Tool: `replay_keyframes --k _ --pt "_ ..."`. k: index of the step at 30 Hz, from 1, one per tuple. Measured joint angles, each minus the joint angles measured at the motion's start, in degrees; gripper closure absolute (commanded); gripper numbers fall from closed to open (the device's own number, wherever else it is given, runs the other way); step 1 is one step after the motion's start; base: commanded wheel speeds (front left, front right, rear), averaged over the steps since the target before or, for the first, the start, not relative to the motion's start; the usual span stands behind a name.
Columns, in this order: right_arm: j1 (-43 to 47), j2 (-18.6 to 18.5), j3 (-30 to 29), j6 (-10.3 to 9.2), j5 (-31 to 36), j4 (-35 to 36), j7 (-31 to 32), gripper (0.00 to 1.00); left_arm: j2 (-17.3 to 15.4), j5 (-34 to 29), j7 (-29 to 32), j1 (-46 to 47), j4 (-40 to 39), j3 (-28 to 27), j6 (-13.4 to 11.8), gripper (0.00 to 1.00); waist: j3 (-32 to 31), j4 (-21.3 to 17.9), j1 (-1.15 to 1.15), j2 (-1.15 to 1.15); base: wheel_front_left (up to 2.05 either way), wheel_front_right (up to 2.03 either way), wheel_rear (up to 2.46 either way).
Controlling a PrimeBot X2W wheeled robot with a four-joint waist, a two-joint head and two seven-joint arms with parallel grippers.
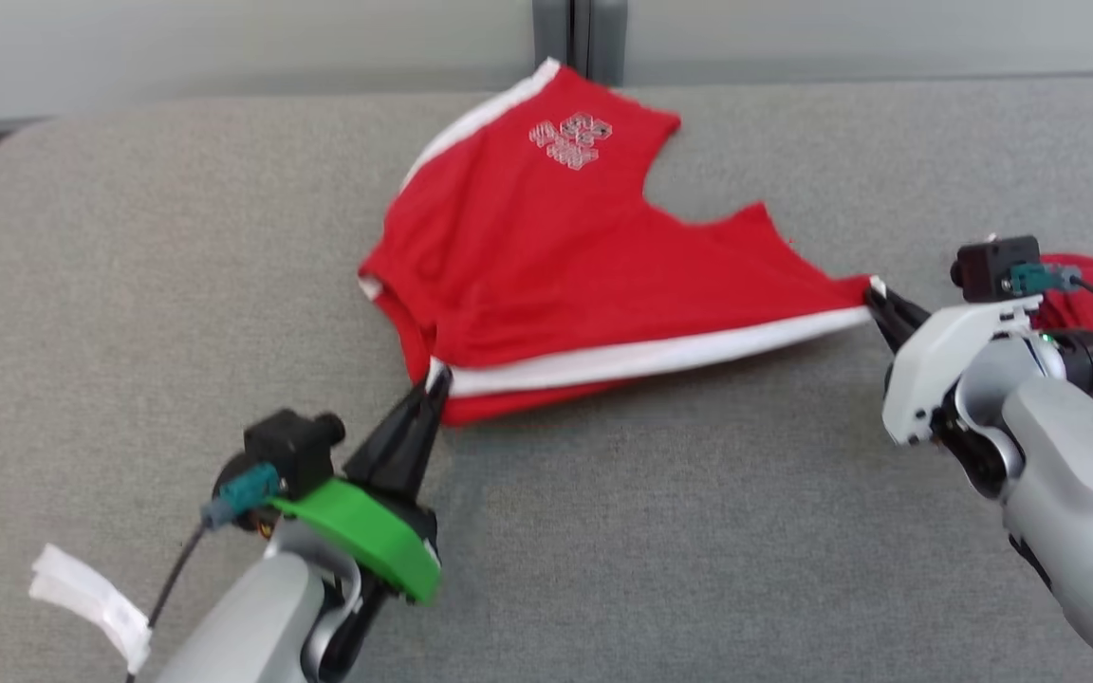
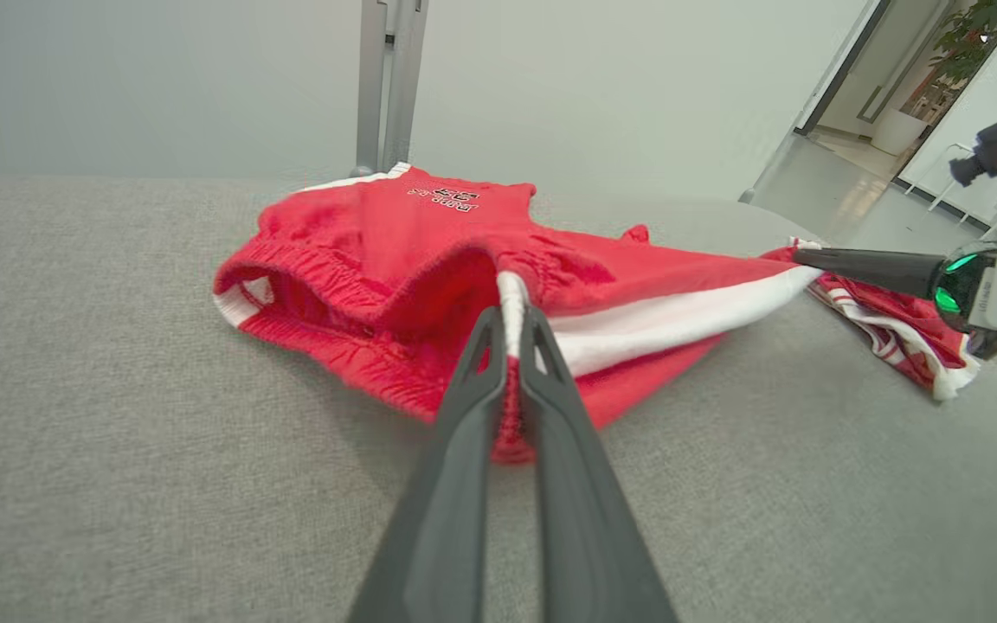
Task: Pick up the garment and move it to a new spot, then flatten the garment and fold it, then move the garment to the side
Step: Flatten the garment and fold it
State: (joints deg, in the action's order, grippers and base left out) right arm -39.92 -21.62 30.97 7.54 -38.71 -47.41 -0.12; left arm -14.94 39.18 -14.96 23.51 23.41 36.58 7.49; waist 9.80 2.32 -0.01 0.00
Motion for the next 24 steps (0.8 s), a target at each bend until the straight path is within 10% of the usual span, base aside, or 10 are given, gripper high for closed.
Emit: replay_keyframes --k 16,24 --pt "22.2 -20.2 4.2 0.01 -13.6 26.5 15.4 1.00 -3.5 -1.0 0.0 -16.7 -11.2 4.3 0.0 1.00 -11.0 1.8 0.00 0.00 0.00 0.00 0.00" --pt "24.0 -21.6 -4.2 0.01 -10.3 35.1 20.8 1.00 -3.9 -1.8 0.0 -15.9 -13.5 4.3 0.0 1.00 -10.1 3.8 0.00 0.00 0.00 0.00 0.00"
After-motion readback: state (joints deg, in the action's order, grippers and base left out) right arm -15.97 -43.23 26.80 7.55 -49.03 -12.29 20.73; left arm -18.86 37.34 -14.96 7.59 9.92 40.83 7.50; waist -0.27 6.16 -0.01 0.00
